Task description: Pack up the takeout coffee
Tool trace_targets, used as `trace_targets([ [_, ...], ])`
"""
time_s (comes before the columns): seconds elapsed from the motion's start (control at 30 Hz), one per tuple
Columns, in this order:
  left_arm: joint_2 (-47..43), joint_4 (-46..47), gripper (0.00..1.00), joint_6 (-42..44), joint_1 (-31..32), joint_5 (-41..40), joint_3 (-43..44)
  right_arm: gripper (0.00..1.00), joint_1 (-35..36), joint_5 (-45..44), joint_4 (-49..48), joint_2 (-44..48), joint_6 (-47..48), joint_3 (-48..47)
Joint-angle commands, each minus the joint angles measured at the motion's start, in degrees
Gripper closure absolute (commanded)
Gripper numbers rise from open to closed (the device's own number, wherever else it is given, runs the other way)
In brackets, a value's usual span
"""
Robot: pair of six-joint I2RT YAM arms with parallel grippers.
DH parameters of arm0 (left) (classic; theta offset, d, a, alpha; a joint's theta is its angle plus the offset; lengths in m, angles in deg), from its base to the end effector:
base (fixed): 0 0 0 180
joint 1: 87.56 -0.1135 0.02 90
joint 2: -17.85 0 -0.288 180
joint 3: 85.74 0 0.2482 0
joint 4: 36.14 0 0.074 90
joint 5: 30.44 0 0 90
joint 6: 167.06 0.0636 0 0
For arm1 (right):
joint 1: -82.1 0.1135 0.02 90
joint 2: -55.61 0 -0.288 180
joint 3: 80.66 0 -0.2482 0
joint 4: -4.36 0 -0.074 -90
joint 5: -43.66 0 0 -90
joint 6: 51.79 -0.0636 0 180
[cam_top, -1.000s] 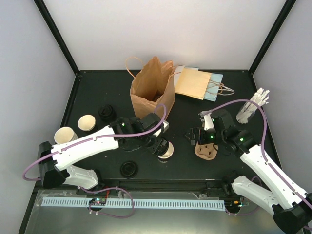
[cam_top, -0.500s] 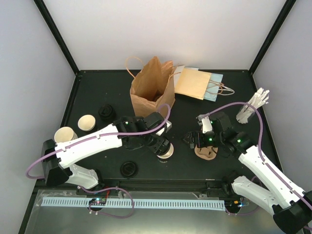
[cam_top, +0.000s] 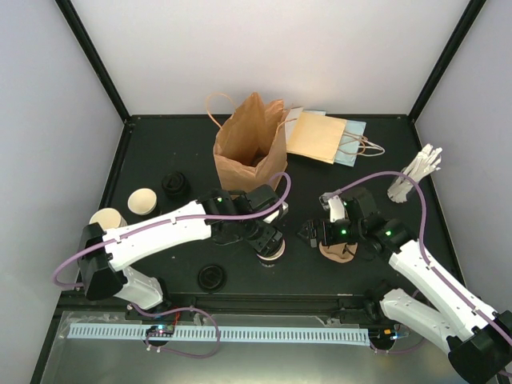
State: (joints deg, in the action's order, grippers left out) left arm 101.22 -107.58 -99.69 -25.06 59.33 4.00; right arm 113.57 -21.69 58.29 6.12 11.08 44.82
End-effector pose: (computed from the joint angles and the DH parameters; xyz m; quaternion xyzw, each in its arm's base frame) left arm 0.1348 -0.2584 0.3023 0.3325 0.9181 -0.1446 0.1603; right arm 0.1284 0.1097 0.2549 -0.1095 0.9113 0.3421 0.2012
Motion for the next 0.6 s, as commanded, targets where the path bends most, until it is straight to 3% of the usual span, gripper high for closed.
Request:
trace_targets([
  [0.0,0.90,-1.40,0.37,1.02,0.69,-1.16,3.31,0.00,-0.15,1.49,-1.80,0.45,-0.27,0.29],
  [0.57,3.43,-2.93,0.37,1.54,1.34,-2.41,5.58,0.00,-0.17,2.65,-2.70,0.45,-0.72,1.02],
])
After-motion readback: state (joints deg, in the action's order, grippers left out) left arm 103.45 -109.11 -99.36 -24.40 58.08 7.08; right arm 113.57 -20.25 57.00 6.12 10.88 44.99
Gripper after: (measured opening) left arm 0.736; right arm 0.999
